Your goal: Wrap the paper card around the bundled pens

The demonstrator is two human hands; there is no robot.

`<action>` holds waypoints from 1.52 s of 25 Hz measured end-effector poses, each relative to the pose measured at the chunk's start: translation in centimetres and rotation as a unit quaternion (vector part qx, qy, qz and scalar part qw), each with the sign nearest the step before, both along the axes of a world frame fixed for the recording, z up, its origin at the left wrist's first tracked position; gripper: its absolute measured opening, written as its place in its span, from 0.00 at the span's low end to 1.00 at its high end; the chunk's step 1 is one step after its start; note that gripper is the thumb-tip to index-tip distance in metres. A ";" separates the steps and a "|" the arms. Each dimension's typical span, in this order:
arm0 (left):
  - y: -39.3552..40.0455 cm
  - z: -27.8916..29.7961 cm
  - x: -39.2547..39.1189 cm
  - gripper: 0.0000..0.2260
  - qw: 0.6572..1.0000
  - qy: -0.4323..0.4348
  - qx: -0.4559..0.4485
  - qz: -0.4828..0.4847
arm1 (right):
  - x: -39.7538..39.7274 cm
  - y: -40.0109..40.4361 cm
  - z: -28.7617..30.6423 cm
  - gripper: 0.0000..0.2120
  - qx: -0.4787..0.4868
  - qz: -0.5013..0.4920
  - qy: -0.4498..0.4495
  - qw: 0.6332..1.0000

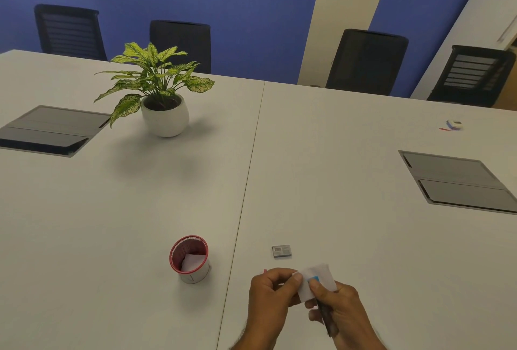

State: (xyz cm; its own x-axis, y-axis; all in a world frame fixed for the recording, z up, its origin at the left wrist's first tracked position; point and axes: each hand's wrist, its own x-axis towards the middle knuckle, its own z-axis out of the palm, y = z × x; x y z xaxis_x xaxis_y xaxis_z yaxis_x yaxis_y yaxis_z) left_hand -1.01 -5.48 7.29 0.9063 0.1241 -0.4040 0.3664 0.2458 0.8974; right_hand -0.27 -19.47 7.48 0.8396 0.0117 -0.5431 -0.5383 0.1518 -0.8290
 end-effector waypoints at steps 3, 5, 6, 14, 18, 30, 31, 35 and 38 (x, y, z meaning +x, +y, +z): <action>0.1 0.0 0.2 0.03 1.000 0.008 0.005 0.023 | -0.3 0.4 0.3 0.38 0.068 0.006 0.014 0.998; 0.1 0.1 0.2 0.03 0.999 0.014 0.001 0.031 | -0.6 0.5 0.3 0.43 0.089 -0.011 0.015 0.996; 0.1 0.2 0.2 0.03 0.999 0.016 -0.002 0.034 | -0.7 0.4 0.1 0.43 0.090 -0.022 0.014 0.996; 0.1 0.2 0.3 0.04 0.998 0.026 -0.024 0.048 | -1.2 0.6 0.0 0.16 0.014 -0.086 -0.031 0.996; -0.2 0.3 0.1 0.07 0.997 0.049 -0.014 0.059 | -1.5 0.5 -0.4 0.10 -0.232 -0.062 -0.184 0.953; 0.2 1.2 -0.3 0.02 0.999 0.046 -0.003 0.020 | -1.3 -0.5 0.2 0.09 -0.278 -0.074 -0.293 0.912; 0.4 1.2 -0.3 0.03 0.999 0.038 -0.010 0.020 | -0.9 -0.3 0.4 0.11 -0.182 -0.111 -0.209 0.954; 0.2 1.2 -0.6 0.03 1.000 0.027 -0.009 0.010 | -0.3 -0.3 1.0 0.17 -0.002 -0.120 -0.044 0.992; 0.0 1.4 -0.7 0.04 1.000 0.020 -0.003 -0.005 | -0.7 0.2 1.2 0.30 0.009 -0.101 -0.051 0.994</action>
